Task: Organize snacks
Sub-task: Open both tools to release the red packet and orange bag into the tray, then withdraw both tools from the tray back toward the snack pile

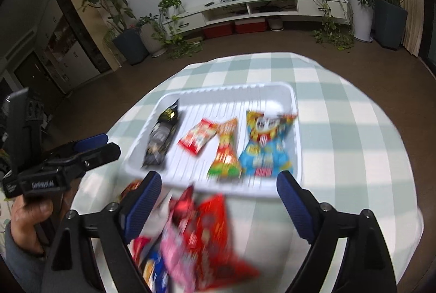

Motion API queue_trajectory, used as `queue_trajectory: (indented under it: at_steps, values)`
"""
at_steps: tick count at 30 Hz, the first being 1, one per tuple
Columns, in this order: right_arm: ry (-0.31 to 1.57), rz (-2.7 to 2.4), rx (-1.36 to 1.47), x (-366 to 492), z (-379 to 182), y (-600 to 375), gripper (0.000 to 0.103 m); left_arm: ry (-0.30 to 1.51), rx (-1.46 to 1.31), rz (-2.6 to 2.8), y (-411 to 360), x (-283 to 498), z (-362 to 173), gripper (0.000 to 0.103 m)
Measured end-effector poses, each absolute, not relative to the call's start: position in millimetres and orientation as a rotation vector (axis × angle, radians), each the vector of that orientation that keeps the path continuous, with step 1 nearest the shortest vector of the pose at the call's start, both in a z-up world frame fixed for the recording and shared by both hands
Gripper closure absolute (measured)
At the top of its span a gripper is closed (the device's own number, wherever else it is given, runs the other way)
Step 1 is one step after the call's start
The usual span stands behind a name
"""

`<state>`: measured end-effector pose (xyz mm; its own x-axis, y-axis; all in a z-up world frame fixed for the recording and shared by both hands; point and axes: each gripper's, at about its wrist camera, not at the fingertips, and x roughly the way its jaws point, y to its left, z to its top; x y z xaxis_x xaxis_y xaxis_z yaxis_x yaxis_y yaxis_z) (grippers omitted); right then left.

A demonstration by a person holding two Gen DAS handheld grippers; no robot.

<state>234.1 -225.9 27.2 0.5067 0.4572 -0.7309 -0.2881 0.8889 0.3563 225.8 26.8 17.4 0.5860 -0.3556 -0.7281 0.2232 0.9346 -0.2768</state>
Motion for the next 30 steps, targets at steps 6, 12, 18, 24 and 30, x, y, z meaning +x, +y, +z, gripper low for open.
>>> queue_trajectory:
  at_steps: [6, 12, 18, 24, 30]
  values:
    - [0.963, 0.477, 0.236, 167.6, 10.8, -229.5, 0.014, 0.815, -0.059, -0.341, 21.2, 150.6, 3.3, 0.0]
    - [0.996, 0.463, 0.28, 114.2, -15.3, -232.4, 0.014, 0.97, -0.169, -0.285, 27.6, 95.1, -36.7, 0.0]
    - [1.022, 0.467, 0.311, 83.0, -33.1, -227.2, 0.014, 1.005, -0.2, -0.281, 27.6, 60.5, -56.9, 0.0]
    - [1.007, 0.469, 0.264, 64.4, -34.8, -216.5, 0.015, 0.99, -0.176, -0.316, 12.4, 62.4, -47.6, 0.001]
    - [1.004, 0.473, 0.236, 57.6, -34.9, -213.4, 0.023, 1.018, -0.132, -0.341, -11.0, 79.9, -50.8, 0.006]
